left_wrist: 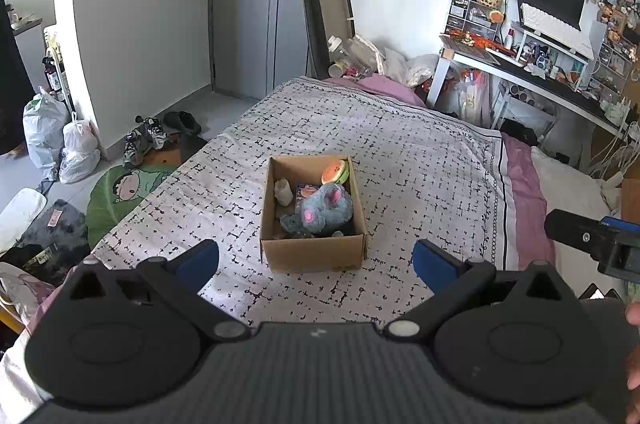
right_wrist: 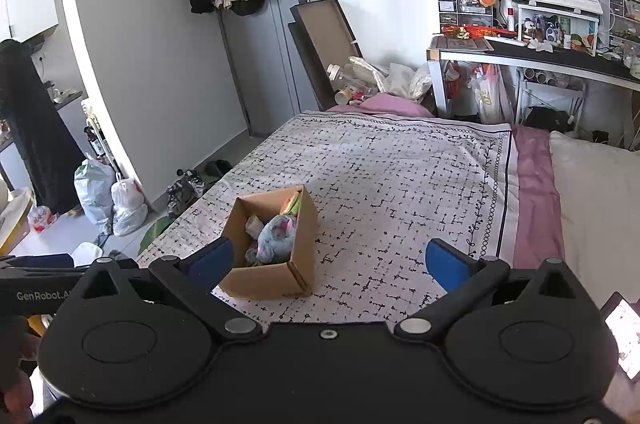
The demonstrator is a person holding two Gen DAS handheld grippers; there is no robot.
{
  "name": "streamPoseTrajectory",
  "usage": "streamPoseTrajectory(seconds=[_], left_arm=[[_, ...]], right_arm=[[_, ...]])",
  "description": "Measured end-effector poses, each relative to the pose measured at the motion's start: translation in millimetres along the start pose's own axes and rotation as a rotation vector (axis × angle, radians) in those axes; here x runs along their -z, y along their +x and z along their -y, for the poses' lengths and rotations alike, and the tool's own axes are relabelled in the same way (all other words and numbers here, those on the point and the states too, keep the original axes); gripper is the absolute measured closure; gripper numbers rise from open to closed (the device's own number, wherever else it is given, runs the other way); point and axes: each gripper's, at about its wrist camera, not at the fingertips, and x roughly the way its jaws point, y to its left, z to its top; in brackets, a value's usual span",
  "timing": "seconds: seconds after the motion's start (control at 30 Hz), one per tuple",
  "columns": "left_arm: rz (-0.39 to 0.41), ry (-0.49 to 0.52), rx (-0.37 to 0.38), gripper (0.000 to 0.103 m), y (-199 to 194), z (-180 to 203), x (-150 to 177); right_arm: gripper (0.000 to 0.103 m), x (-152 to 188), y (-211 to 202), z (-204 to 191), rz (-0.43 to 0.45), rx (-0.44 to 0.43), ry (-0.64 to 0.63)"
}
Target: Organize soft objects
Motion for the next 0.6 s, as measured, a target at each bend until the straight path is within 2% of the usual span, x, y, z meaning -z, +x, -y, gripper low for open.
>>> streamPoseTrajectory(seconds=[0.6], left_arm=[[0.010,0.012,0.008,0.001,1.1,3.0,-2.3]], right_arm=[[0.000,2.4,6.8,-3.5,-0.040,0.023,-0.043]])
